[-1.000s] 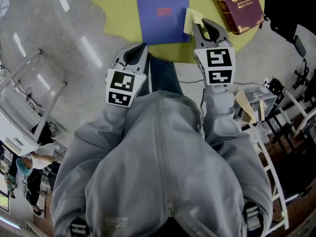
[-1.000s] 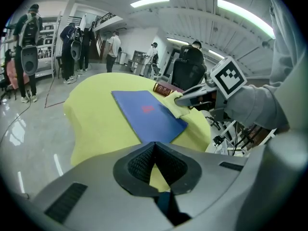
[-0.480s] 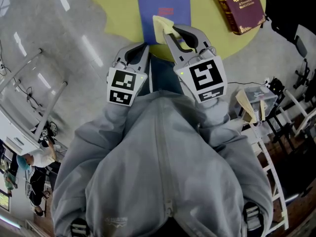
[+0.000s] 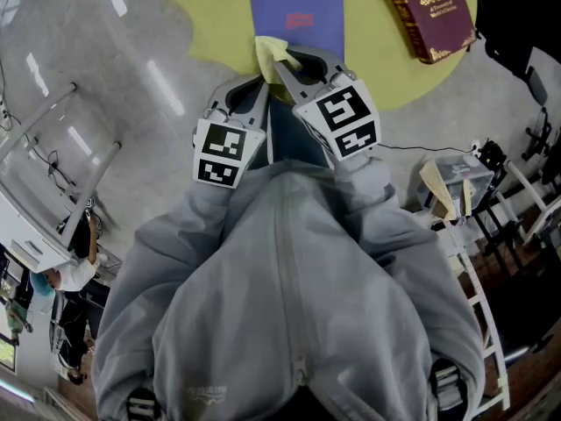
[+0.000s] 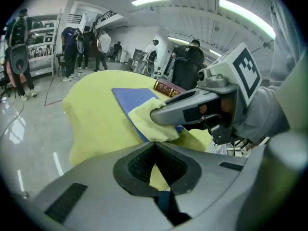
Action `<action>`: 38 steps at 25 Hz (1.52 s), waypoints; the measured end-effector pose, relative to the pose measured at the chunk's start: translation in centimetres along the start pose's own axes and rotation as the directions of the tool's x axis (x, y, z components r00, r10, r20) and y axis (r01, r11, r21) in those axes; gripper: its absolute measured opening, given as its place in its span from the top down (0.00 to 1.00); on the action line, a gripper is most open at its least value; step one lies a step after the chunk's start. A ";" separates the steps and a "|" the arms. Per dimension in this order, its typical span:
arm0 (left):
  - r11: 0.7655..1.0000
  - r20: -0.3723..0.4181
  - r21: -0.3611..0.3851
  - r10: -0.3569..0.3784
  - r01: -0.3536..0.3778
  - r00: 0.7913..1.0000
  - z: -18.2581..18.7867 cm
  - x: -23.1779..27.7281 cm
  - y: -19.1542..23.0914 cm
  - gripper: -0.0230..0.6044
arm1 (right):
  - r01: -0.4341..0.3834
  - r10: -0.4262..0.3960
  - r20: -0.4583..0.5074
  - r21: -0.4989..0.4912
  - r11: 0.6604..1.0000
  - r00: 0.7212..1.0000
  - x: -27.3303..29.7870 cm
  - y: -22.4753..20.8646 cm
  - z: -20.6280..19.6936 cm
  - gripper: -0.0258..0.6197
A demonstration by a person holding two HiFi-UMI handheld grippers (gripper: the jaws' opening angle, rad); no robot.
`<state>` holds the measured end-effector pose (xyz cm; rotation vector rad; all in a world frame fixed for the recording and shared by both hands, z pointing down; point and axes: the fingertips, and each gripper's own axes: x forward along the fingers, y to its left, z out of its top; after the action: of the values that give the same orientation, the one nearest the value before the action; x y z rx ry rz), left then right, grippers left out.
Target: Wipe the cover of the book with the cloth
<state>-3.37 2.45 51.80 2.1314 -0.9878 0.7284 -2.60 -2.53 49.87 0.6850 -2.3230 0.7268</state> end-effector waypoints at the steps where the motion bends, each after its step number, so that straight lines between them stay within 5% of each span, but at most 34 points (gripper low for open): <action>1: 1.000 0.000 -0.001 0.000 0.000 1.000 0.0 0.0 0.0 0.93 | 0.001 -0.002 -0.006 -0.009 1.000 1.000 0.2 0.1 -0.2 0.87; 12: 1.000 0.003 0.000 0.007 -0.007 1.000 -0.1 0.1 0.0 0.93 | 0.082 -0.087 -0.028 -0.135 0.987 0.996 0.9 -0.1 -1.2 0.87; 38: 1.000 -0.004 0.002 0.024 -0.024 1.000 0.0 0.3 -0.1 0.93 | 0.248 -0.260 -0.063 -0.151 0.957 0.964 -4.9 -6.6 -4.3 0.87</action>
<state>-3.14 2.37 51.95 2.1222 -1.0120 0.7449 6.46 -3.09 51.61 0.8525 -2.1358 0.4594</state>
